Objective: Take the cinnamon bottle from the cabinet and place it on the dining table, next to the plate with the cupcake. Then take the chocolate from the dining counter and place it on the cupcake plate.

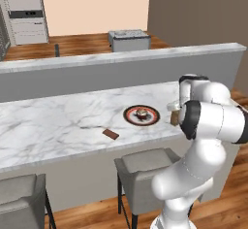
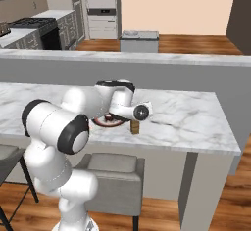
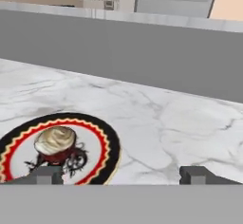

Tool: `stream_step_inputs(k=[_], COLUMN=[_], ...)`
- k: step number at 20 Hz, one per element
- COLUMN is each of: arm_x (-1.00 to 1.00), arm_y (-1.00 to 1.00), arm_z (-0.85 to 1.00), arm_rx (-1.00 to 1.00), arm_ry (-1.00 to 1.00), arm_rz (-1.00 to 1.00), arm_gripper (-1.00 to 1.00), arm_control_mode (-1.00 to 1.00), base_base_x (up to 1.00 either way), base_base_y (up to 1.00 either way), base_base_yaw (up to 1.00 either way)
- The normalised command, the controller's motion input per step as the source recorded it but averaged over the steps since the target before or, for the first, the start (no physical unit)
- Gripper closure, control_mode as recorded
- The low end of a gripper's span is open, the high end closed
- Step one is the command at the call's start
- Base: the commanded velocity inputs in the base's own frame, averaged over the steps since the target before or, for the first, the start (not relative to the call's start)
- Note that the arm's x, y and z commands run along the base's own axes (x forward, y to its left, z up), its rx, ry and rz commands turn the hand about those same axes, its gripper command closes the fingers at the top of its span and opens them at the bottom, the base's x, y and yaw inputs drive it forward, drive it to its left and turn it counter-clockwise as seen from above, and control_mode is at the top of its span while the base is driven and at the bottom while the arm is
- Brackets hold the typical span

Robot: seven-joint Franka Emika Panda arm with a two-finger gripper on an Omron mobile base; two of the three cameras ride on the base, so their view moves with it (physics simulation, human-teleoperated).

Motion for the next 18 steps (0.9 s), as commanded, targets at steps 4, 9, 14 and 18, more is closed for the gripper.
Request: stream_step_inputs(k=[4,9,14,18], arm_x=[0.00,0.00,-0.01,-0.02], arm_y=[0.01,0.53,1.00,1.00], arm_z=[1.00,1.00,1.00,0.94], arm_rx=[0.04,0.00,-0.06,-0.10], arm_ry=[0.00,0.12,0.34,0.49], arm_rz=[0.00,0.01,0.07,0.10], arm_gripper=[-1.00,-1.00,-1.00,-1.00], arm_control_mode=[-1.00,-1.00,-1.00,-1.00], base_base_x=[0.00,0.00,0.00,0.00], base_base_y=[0.00,0.00,0.00,0.00], base_base_yaw=[0.00,0.00,0.00,0.00])
